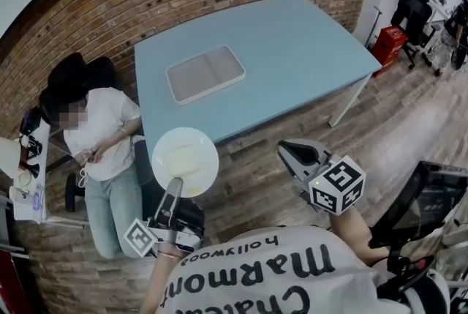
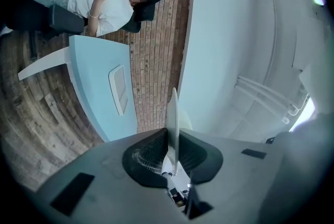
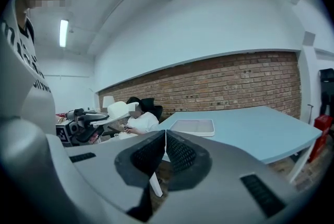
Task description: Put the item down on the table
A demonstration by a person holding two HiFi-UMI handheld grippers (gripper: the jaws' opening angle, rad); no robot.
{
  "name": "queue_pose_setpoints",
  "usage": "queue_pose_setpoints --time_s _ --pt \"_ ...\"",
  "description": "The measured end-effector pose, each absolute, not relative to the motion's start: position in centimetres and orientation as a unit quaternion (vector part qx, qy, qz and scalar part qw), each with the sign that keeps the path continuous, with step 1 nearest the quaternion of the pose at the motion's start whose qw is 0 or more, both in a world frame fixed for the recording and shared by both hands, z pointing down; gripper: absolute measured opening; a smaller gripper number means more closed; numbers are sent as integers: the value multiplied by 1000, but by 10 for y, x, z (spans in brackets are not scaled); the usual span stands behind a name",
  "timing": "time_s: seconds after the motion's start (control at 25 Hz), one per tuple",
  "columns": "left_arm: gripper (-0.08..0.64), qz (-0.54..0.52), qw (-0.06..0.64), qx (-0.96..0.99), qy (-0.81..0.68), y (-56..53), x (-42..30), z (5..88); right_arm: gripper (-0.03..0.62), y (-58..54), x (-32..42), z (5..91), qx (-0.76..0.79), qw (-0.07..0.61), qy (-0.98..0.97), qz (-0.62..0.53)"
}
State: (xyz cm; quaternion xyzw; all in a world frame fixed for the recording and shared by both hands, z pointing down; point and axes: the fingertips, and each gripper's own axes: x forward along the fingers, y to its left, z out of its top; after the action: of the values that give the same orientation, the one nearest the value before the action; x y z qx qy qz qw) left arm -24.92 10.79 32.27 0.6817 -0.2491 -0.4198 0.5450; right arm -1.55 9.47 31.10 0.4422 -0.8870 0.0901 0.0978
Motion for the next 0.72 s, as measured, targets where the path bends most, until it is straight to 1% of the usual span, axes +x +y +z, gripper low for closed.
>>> queue_pose_setpoints --time_s 0.44,0.72 --pt "28 -404 563 684 -229 60 -228 335 11 73 -21 326 455 123 -877 87" --pt "28 -388 569 685 -239 32 -199 346 11 54 -19 345 431 135 -886 102"
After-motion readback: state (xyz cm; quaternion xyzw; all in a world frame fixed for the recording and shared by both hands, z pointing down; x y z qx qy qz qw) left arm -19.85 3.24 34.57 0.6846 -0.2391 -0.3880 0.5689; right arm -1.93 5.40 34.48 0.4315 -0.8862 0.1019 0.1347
